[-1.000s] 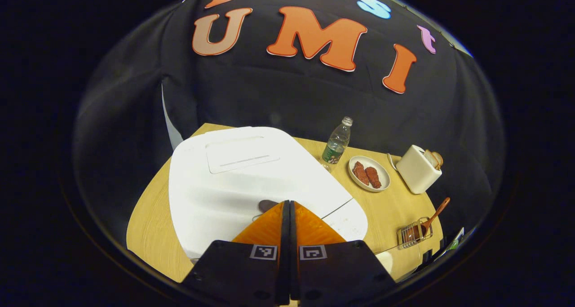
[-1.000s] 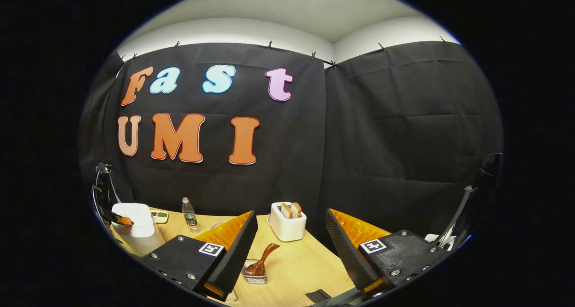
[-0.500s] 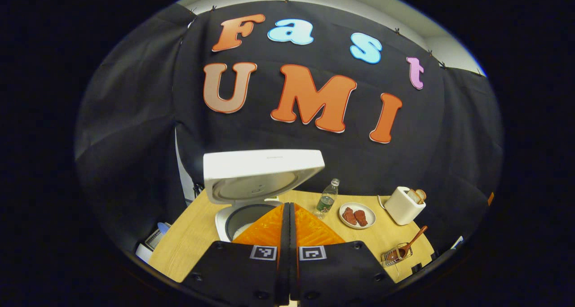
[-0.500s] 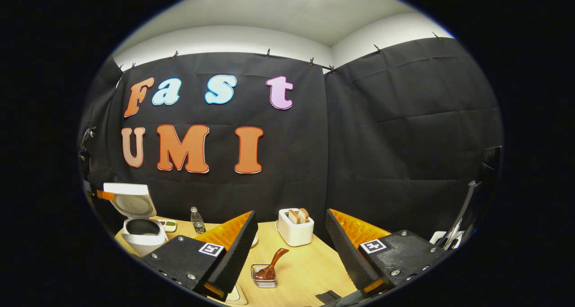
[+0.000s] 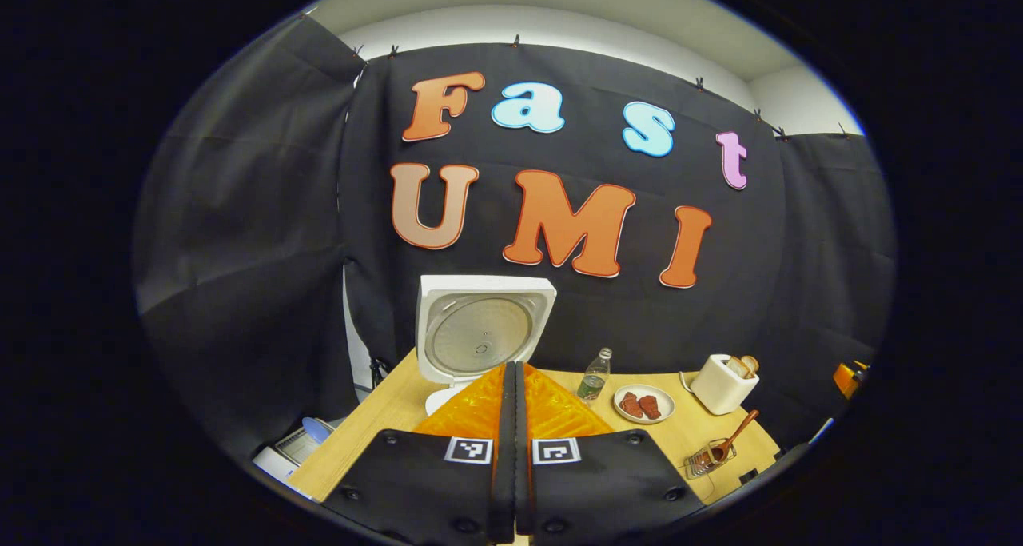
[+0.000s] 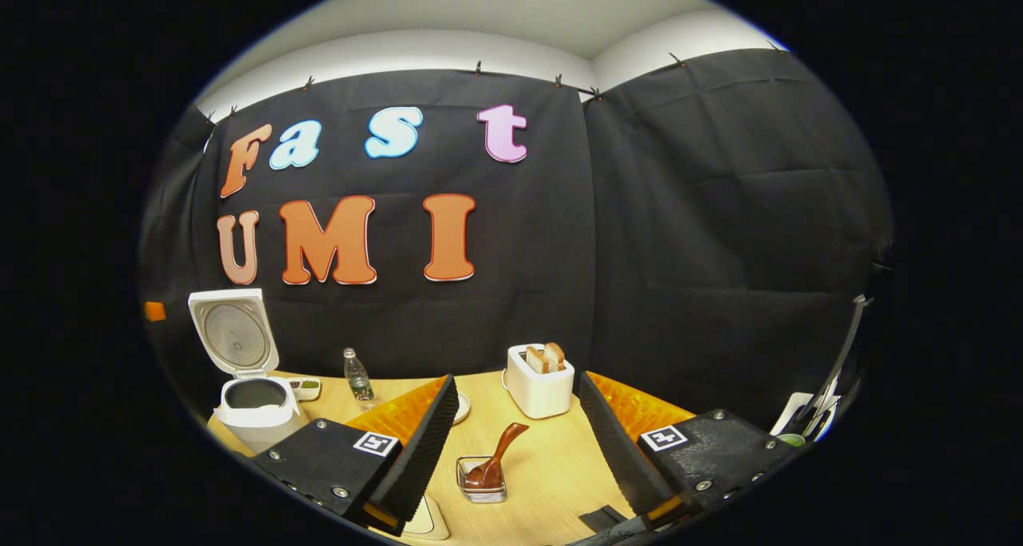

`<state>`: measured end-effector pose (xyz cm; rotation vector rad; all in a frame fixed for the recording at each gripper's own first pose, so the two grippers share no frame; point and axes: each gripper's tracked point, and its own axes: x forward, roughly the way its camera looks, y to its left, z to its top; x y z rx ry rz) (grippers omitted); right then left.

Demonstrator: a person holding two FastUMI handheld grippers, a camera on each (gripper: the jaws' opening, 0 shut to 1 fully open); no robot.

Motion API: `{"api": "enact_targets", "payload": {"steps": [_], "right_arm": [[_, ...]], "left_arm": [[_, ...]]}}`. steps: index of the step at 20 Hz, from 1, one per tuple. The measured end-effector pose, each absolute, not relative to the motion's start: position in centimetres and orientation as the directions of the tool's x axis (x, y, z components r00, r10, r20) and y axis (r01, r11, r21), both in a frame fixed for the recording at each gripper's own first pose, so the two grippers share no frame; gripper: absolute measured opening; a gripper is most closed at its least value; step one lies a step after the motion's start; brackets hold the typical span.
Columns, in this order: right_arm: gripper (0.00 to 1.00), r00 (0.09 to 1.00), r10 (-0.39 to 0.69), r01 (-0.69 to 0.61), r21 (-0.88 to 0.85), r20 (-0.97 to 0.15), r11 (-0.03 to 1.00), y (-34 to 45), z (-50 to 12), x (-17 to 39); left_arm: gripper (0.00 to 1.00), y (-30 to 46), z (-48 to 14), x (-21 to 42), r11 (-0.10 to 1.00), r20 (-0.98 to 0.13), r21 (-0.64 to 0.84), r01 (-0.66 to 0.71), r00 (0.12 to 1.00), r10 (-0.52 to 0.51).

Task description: Close the left gripper, press the button to open the rice cooker; take a wooden spoon from the chopstick holder with the right hand, scoop a spoonful of rice and pour it into the rice cooker, then put the wooden spoon back into the chopstick holder.

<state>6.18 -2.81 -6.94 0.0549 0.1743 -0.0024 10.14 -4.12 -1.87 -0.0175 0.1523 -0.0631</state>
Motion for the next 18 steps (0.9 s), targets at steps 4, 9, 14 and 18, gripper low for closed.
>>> {"api": "enact_targets", "payload": {"steps": [4,9,14,18], "right_arm": [[0.95,0.966,0.007,0.015,0.085,-0.26,0.996,-3.0,-11.2,9.7],[0.95,0.901,0.029,0.026,0.122,-0.433,0.992,-2.9,-19.4,13.4],[0.94,0.823,0.069,0.041,0.18,-0.563,0.983,-1.8,-26.0,15.7],[0.89,0.792,0.082,0.078,0.234,-0.605,0.969,-1.5,-28.5,17.8]], "left_arm": [[0.05,-2.7,-0.3,8.9,1.0,-0.115,-0.004,0.015,0.993,-0.015],[0.13,-0.4,1.2,8.0,0.996,-0.074,0.033,-0.085,0.993,0.087],[0.49,1.3,1.9,6.8,0.99,-0.033,0.032,-0.14,0.989,0.142],[0.77,2.4,1.9,6.3,0.984,-0.025,0.019,-0.179,0.983,0.179]]}}
